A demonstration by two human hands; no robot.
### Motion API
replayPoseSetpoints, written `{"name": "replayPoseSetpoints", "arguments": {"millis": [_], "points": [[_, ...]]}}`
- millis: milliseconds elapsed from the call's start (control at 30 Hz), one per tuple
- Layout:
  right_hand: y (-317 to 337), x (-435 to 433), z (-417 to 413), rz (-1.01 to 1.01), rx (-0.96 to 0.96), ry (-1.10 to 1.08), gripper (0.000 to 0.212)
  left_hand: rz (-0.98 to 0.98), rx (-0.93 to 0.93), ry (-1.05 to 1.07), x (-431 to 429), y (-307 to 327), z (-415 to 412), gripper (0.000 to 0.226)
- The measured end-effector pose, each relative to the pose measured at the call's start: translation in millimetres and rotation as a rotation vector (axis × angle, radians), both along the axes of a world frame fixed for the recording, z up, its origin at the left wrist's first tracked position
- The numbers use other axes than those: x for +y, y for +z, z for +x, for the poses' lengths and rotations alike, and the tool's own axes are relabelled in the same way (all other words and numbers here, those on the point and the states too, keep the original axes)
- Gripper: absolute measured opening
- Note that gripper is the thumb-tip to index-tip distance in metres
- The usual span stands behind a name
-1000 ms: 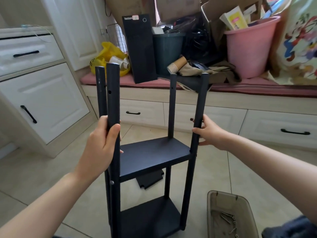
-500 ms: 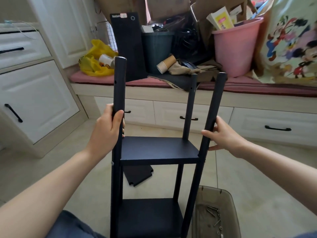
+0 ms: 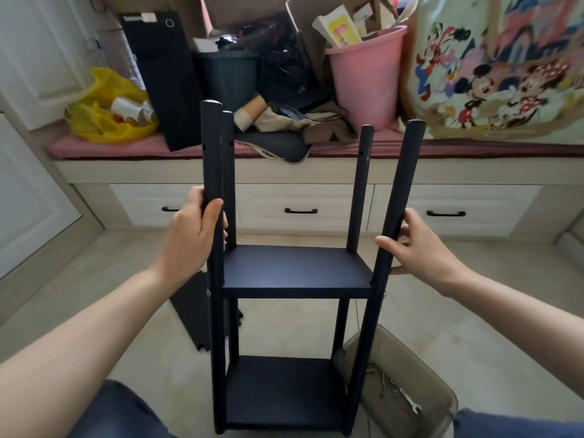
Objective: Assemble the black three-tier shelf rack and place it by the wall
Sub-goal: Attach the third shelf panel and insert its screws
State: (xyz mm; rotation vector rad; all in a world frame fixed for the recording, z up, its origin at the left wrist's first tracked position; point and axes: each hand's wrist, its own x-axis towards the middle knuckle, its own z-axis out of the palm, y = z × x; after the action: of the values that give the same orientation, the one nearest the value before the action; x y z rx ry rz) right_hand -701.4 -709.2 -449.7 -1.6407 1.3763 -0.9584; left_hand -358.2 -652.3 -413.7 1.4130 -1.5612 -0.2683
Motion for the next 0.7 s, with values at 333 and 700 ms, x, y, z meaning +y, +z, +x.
{"name": "replayPoseSetpoints", "arguments": {"millis": [333,700], "points": [[-6.0,-6.0,-22.2,-0.165,0.03,-0.142,0.025,0.049,-0.006,-0.056,-28.2,-17.9,-18.7,0.013],[-15.8,0.2,-11.8,-0.248,0.062,-0.139,0.028,0.121,0.046,-0.111,-21.0,-31.2,1.5,0.006]]}}
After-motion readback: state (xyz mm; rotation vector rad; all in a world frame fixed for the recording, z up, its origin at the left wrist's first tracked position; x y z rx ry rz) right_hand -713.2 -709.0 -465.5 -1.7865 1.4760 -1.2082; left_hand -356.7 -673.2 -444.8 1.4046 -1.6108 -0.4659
